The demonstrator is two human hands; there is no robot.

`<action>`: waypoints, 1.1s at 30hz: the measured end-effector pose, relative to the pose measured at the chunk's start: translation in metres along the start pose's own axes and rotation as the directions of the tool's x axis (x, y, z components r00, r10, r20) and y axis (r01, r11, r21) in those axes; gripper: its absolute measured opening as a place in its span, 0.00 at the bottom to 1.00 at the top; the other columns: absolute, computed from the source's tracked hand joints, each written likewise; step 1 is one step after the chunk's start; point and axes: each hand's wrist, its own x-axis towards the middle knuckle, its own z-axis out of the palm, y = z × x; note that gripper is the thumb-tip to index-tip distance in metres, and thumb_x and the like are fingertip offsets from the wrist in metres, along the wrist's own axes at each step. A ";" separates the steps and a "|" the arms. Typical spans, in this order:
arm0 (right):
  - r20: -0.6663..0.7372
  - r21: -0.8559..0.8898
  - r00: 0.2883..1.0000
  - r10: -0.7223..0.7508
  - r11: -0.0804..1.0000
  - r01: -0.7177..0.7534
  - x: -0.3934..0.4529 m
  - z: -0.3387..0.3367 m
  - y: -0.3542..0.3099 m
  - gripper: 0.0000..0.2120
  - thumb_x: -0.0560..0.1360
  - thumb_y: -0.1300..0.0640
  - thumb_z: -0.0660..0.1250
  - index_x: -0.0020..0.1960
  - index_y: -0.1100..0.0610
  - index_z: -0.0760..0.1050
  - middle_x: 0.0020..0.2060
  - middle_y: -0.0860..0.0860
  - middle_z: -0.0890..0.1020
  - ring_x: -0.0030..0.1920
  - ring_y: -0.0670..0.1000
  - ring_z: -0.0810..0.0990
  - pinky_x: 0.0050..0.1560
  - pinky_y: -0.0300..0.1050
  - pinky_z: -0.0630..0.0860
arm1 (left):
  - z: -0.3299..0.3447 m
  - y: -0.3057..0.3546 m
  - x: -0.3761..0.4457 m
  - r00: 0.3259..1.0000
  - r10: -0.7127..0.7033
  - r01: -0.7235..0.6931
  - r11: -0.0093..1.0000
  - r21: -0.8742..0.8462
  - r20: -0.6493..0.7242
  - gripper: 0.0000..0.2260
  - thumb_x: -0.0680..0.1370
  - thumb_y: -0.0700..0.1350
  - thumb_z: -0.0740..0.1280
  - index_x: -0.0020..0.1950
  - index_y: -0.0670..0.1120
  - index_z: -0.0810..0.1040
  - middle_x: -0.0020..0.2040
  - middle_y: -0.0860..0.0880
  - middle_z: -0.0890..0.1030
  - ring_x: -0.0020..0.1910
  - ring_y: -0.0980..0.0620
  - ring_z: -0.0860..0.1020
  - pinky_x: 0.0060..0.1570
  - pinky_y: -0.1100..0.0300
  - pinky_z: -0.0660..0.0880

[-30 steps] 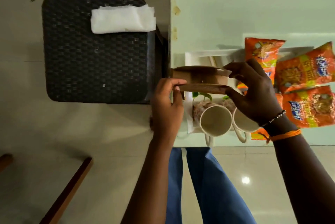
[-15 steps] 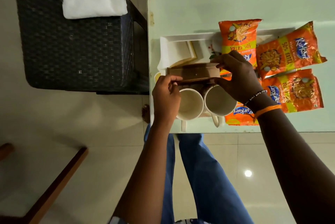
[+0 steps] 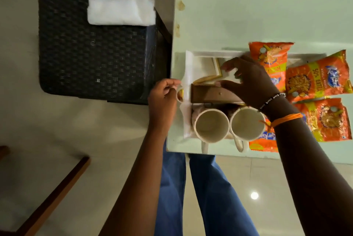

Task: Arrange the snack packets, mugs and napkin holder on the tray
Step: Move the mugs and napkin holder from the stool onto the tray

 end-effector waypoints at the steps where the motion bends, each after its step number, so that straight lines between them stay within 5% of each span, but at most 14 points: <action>1: -0.003 0.039 1.000 -0.012 0.999 0.012 0.010 0.005 -0.013 0.15 0.68 0.58 0.73 0.52 0.61 0.76 0.47 0.55 0.76 0.43 0.49 0.73 0.41 0.31 0.65 | -0.008 0.002 0.009 1.000 0.009 -0.010 1.000 -0.019 -0.026 0.09 0.76 0.34 0.61 0.49 0.44 0.79 0.47 0.49 0.81 0.46 0.60 0.78 0.48 0.72 0.74; 4: 0.022 0.144 0.999 -0.046 0.989 0.043 0.042 0.026 -0.052 0.12 0.70 0.58 0.71 0.52 0.59 0.77 0.48 0.56 0.79 0.43 0.51 0.76 0.43 0.31 0.70 | -0.034 0.009 0.038 0.996 0.000 -0.008 0.997 -0.077 -0.094 0.10 0.76 0.35 0.61 0.47 0.48 0.79 0.45 0.53 0.80 0.46 0.61 0.78 0.50 0.70 0.74; 7: 0.034 0.293 0.999 -0.005 0.956 -0.005 0.078 0.051 -0.087 0.15 0.72 0.58 0.69 0.58 0.60 0.74 0.54 0.57 0.79 0.50 0.56 0.79 0.56 0.46 0.75 | -0.057 0.014 0.066 0.991 -0.037 0.018 0.990 -0.141 -0.130 0.11 0.76 0.36 0.61 0.46 0.49 0.79 0.45 0.53 0.81 0.47 0.58 0.79 0.51 0.66 0.74; 15: 0.055 0.646 0.883 0.465 0.658 -0.387 0.176 0.099 -0.126 0.21 0.71 0.56 0.69 0.61 0.63 0.71 0.46 0.51 0.75 0.48 0.51 0.74 0.55 0.47 0.74 | -0.095 0.012 0.112 0.991 -0.094 0.077 0.982 -0.173 -0.092 0.10 0.77 0.38 0.60 0.49 0.49 0.79 0.48 0.54 0.81 0.51 0.58 0.79 0.51 0.66 0.75; 18: 0.055 0.633 0.857 0.513 0.646 -0.427 0.190 0.103 -0.129 0.10 0.69 0.54 0.72 0.44 0.59 0.76 0.40 0.51 0.76 0.45 0.52 0.74 0.53 0.48 0.76 | -0.100 0.013 0.116 0.989 -0.135 0.120 0.972 -0.204 -0.064 0.10 0.77 0.38 0.60 0.48 0.50 0.79 0.50 0.53 0.81 0.51 0.57 0.79 0.51 0.65 0.75; 20: 0.045 0.651 0.858 0.511 0.637 -0.413 0.188 0.098 -0.130 0.14 0.68 0.57 0.73 0.30 0.56 0.70 0.32 0.50 0.74 0.43 0.53 0.74 0.51 0.51 0.76 | -0.101 0.014 0.116 0.986 -0.162 0.149 0.962 -0.228 -0.040 0.10 0.77 0.38 0.60 0.49 0.49 0.79 0.52 0.50 0.81 0.52 0.56 0.79 0.53 0.63 0.74; 22: 0.050 0.736 0.865 0.500 0.567 -0.370 0.179 0.089 -0.127 0.16 0.68 0.62 0.72 0.28 0.55 0.67 0.31 0.51 0.72 0.42 0.54 0.73 0.50 0.54 0.75 | -0.100 0.017 0.114 0.981 -0.192 0.184 0.945 -0.270 -0.002 0.09 0.78 0.39 0.60 0.51 0.48 0.78 0.52 0.49 0.80 0.53 0.54 0.80 0.54 0.62 0.74; 26: 0.122 0.880 0.880 0.459 0.361 -0.310 0.136 0.061 -0.111 0.11 0.71 0.71 0.66 0.35 0.59 0.68 0.35 0.55 0.74 0.38 0.54 0.75 0.40 0.45 0.77 | -0.094 0.027 0.104 0.942 -0.297 0.332 0.751 -0.570 0.156 0.08 0.79 0.46 0.60 0.57 0.49 0.72 0.58 0.45 0.77 0.55 0.49 0.79 0.55 0.58 0.76; 28: 0.139 0.909 0.894 0.426 0.304 -0.286 0.106 0.046 -0.096 0.11 0.71 0.73 0.63 0.40 0.58 0.69 0.38 0.54 0.76 0.38 0.51 0.77 0.36 0.38 0.79 | -0.089 0.029 0.097 0.931 -0.272 0.364 0.663 -0.654 0.242 0.18 0.77 0.49 0.61 0.65 0.47 0.67 0.61 0.43 0.75 0.56 0.48 0.78 0.55 0.57 0.77; 30: 0.144 0.894 0.905 0.399 0.339 -0.292 0.076 0.030 -0.078 0.13 0.71 0.73 0.64 0.42 0.56 0.69 0.40 0.52 0.77 0.39 0.49 0.77 0.37 0.36 0.79 | -0.083 0.029 0.087 0.932 -0.208 0.353 0.704 -0.617 0.296 0.27 0.73 0.48 0.65 0.70 0.45 0.63 0.61 0.45 0.75 0.57 0.50 0.78 0.53 0.60 0.79; 33: 0.115 0.817 0.927 0.358 0.497 -0.293 0.032 0.010 -0.048 0.15 0.70 0.73 0.64 0.44 0.53 0.71 0.40 0.50 0.77 0.40 0.47 0.76 0.40 0.36 0.78 | -0.064 0.030 0.068 0.915 -0.148 0.297 0.876 -0.380 0.376 0.22 0.72 0.41 0.69 0.65 0.46 0.69 0.56 0.49 0.79 0.55 0.54 0.79 0.47 0.64 0.78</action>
